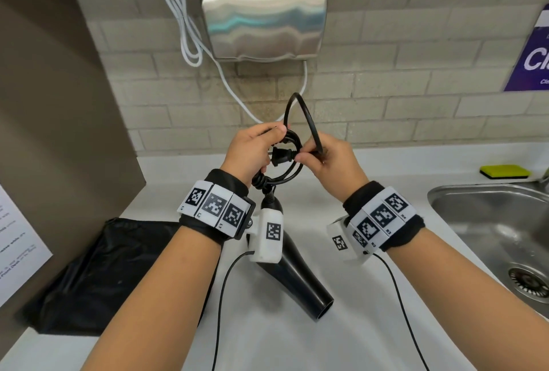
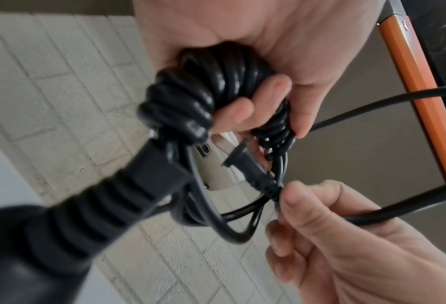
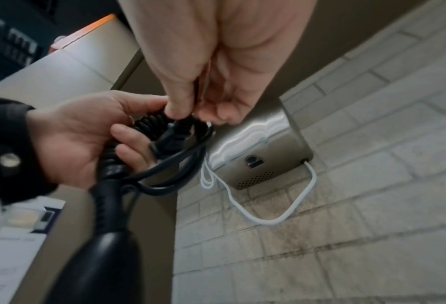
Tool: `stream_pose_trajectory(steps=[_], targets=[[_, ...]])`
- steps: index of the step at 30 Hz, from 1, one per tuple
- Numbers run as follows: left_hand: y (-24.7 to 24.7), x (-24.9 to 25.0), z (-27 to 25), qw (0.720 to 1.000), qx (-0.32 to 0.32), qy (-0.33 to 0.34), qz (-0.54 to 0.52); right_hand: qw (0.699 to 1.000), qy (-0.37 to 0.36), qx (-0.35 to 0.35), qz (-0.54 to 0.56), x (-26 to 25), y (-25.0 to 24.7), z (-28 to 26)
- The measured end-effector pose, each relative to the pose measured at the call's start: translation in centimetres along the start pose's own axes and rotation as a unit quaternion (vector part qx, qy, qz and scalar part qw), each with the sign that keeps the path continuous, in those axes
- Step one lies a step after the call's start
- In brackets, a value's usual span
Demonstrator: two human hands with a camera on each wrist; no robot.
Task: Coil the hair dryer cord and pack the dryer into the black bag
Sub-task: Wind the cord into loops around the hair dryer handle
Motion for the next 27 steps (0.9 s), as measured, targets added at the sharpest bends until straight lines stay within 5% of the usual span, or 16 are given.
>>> stream_pose_trajectory(steps=[7,11,15,18,21,25,27], targets=[[1.3,0.5,0.1,0.998,-0.049,0.025,0.016,0.989,-0.05,0.124,-0.067,-0.6,0.7,0.3],[1.8,1.1,-0.3,0.995,-0.089,0.037,-0.023,0.996,-0.009,0.031,0.08,0.6,2.4,0.7],[0.1,0.1,0.4,0.998,-0.034,0.016,-0.045,0.999,-0.007,-0.035,0.006,3.0,2.8,-1.2],[-1.2,-0.9,0.7,0.998,-0.004,-0.019,-0.064,0.993,0.093,-0.044,-0.056,9.1,1.5,-3.2],[-1.1,-0.9,0.7,0.998,-0.016,-0.02,-0.054,0.956,0.221,-0.097,-0.168,14.8,0.6,-5.8],[-0.3,-0.2,0.6,1.0,-0.017,0.005,-0.005,0.932,0.284,-0.148,-0.17,15.1,1.5,-5.9],[0.0,-0.1,0.7,1.0,-0.008,0.016,0.003,0.947,0.265,-0.095,-0.154,13.2,1.0,-4.4]])
Point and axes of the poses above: each hand's wrist, its own z-axis towards the middle knuckle, its own y-axis out of the palm, x = y × z, the point moved 8 cm from there along z, towards the middle knuckle, and after that the axes turned 2 degrees about z, right-handed, at the moved point
